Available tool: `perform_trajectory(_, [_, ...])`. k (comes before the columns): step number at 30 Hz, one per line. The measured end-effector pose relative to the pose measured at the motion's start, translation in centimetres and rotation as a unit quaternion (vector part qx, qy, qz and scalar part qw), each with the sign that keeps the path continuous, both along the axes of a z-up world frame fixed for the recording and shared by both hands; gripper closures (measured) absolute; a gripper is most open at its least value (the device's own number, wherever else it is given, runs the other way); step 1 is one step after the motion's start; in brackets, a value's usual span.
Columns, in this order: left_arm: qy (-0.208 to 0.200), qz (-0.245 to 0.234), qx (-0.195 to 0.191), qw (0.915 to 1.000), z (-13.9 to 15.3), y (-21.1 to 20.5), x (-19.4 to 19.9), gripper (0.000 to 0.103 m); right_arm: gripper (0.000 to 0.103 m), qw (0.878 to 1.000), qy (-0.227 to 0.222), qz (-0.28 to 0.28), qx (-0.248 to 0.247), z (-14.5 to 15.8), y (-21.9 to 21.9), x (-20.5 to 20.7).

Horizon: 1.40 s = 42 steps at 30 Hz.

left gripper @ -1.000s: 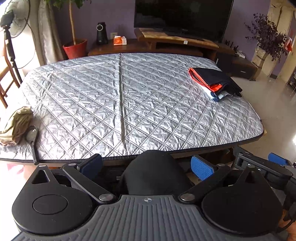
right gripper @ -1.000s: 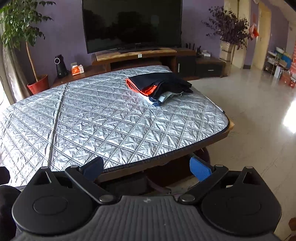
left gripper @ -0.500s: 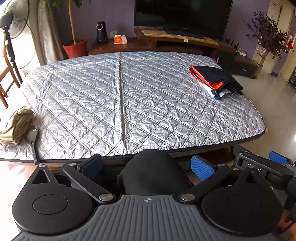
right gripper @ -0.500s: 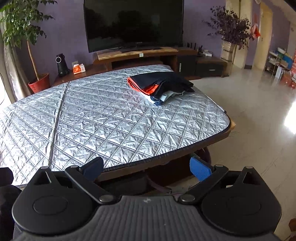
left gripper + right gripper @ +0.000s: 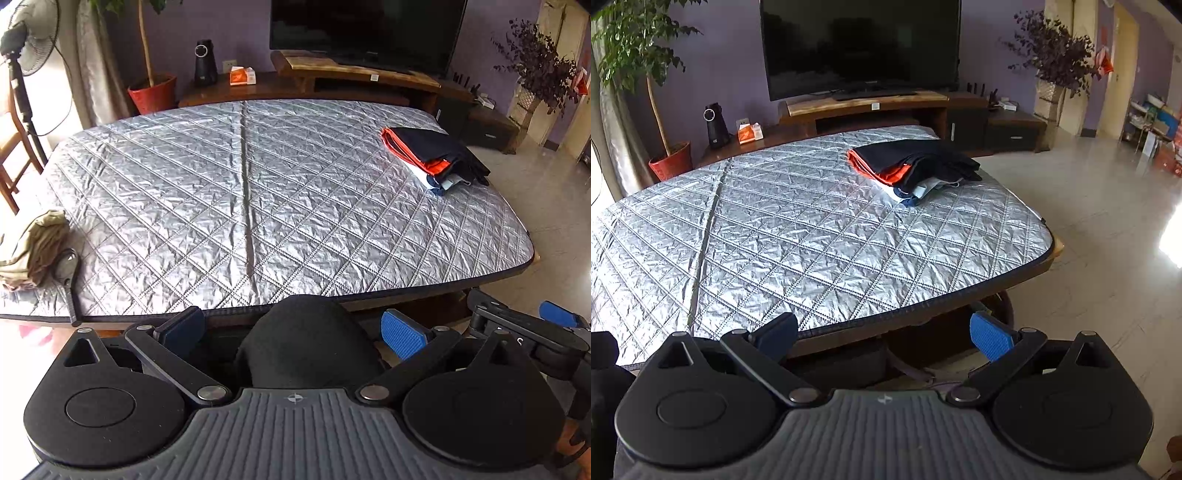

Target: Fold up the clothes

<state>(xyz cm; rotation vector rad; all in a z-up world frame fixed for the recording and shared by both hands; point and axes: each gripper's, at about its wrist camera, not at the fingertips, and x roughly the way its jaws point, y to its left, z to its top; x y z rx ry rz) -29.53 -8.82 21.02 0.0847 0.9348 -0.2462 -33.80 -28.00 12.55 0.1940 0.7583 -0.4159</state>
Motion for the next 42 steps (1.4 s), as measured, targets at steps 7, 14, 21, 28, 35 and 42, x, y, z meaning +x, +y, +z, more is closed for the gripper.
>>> perform_trajectory(7, [0.003,0.002,0.002,1.0000,-0.3,0.1,0.1,0.000,0.004,1.000,0.004,0.002,0.000,-0.2,0.1,0.2])
perform_trajectory(14, [0.005,0.002,0.003,1.0000,-0.4,0.1,0.2,0.000,0.004,1.000,0.006,0.002,-0.001,-0.3,0.4,0.1])
perform_trajectory(21, [0.008,0.005,0.005,0.9999,-0.7,0.1,0.3,0.000,0.003,1.000,0.010,0.002,-0.002,-0.5,0.6,0.1])
perform_trajectory(28, [0.011,0.005,0.004,0.9999,-1.1,0.2,0.6,0.000,0.003,1.000,0.015,0.002,-0.002,-0.7,0.7,0.1])
perform_trajectory(35, [0.005,0.004,-0.007,1.0000,-1.2,0.5,0.8,0.000,0.003,1.000,0.021,0.005,-0.003,-1.1,1.0,0.3])
perform_trajectory(42, [-0.008,0.006,-0.020,0.9998,-1.1,0.9,1.1,0.000,0.003,1.000,0.028,0.006,-0.005,-1.4,1.4,0.4])
